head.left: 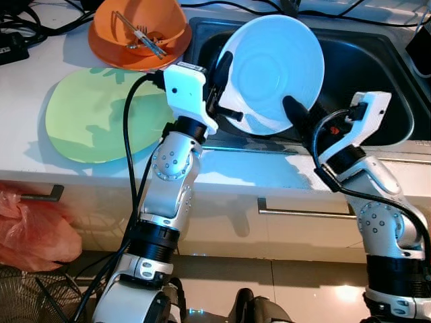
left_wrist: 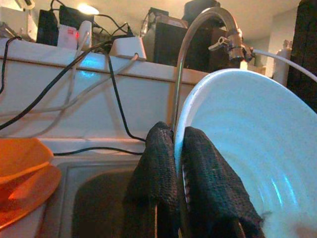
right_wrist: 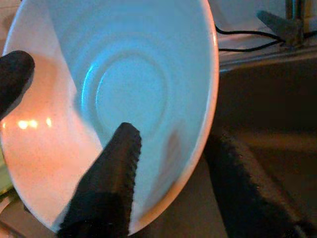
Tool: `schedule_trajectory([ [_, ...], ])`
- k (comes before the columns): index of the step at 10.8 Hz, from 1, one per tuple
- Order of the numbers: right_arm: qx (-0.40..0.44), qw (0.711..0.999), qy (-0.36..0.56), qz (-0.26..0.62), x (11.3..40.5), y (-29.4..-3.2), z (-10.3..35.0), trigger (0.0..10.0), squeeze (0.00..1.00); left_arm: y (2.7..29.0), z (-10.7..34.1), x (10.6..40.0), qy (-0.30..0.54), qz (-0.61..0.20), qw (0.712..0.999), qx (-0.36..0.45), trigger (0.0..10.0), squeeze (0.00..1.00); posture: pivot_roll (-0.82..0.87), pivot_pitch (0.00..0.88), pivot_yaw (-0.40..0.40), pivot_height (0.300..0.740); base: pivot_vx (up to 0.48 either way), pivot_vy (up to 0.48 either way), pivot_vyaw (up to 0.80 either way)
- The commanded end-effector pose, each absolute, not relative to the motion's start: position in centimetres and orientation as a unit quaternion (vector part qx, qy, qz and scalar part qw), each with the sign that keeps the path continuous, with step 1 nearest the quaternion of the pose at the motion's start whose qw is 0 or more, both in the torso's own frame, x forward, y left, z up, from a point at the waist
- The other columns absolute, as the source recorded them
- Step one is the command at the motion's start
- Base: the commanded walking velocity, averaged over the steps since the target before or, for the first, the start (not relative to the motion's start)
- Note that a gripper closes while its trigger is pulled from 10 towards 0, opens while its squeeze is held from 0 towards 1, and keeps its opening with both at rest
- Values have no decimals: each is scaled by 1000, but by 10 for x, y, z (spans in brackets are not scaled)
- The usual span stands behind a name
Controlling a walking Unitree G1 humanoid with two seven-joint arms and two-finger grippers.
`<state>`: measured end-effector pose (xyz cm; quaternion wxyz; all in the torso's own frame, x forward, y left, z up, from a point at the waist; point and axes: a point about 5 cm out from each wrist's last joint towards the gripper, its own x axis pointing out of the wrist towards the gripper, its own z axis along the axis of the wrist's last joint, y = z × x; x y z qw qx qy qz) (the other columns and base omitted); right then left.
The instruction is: Kitchen organization
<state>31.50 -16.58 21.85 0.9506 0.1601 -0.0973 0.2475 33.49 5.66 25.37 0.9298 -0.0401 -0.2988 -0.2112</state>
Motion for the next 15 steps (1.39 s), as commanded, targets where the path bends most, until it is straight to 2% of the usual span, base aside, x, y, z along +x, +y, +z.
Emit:
schedule_trajectory([
  [1,163,948,-105,251,314,-166,220,0,0,50,260,329,-313,-230,921,-44,10000,0,166,216,-57,740,0,0,0],
  [5,172,946,-108,254,314,-164,220,0,0,45,257,329,-306,-245,919,-30,10000,0,169,215,-55,740,0,0,0],
  [6,172,946,-107,254,314,-163,219,0,0,44,256,328,-304,-253,918,-32,10000,1000,168,214,-55,740,0,0,0],
  [12,181,944,-110,251,315,-162,219,0,0,44,256,328,-304,-252,918,-34,10000,1000,167,207,-52,740,0,0,0],
  [13,183,945,-110,248,316,-163,219,0,0,44,256,328,-305,-250,919,-27,10000,16,168,207,-53,740,0,0,0],
  [15,184,947,-110,239,317,-165,219,0,0,44,256,328,-305,-251,919,-20,10000,0,171,210,-55,740,0,0,0],
])
